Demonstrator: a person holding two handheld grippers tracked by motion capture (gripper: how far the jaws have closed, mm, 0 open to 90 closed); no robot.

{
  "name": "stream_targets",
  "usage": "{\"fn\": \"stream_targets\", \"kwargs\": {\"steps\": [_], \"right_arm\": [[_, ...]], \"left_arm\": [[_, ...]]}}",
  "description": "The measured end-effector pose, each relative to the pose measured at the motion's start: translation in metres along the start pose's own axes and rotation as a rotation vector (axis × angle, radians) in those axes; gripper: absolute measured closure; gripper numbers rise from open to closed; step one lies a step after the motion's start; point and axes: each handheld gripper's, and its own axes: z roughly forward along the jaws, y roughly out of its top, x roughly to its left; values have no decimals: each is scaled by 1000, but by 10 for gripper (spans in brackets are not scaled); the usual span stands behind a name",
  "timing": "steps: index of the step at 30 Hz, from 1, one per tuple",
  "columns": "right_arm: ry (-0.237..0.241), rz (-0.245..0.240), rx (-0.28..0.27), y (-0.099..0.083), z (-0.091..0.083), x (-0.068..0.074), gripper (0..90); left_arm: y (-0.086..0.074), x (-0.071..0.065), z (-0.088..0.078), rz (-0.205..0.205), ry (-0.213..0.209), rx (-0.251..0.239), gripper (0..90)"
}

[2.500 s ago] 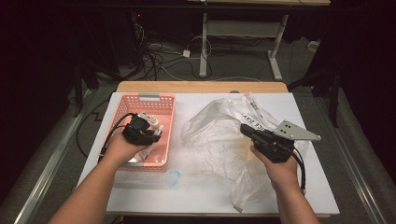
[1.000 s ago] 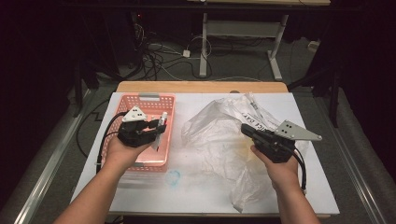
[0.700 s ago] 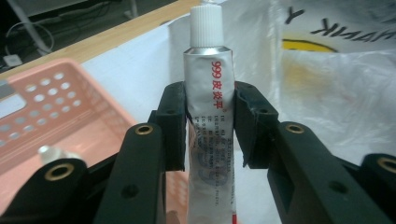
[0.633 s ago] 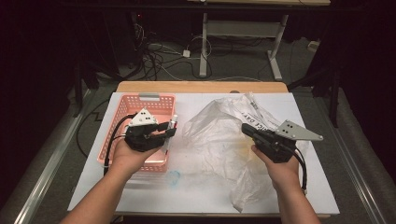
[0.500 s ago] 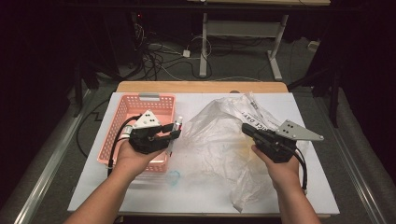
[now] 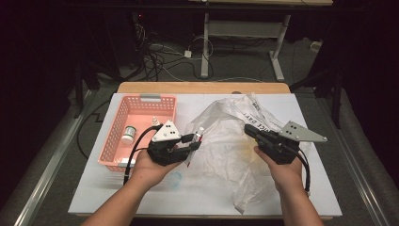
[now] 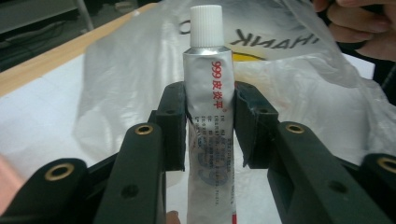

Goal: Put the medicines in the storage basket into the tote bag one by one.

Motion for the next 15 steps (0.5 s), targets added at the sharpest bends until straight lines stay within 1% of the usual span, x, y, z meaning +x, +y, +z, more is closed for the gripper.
{"fn": "stream_targets", "kwargs": {"steps": [6, 11, 15], "right_arm": [[2, 2, -2, 0, 0, 0, 900], [6, -3, -4, 0, 0, 1, 900], [9, -2, -6, 1, 0, 0, 900]], "left_arm": [[-2, -11, 11, 2, -30, 0, 654], [-4, -17, 25, 14, -38, 20, 654], [-4, -20, 39, 8, -41, 30, 654]]}}
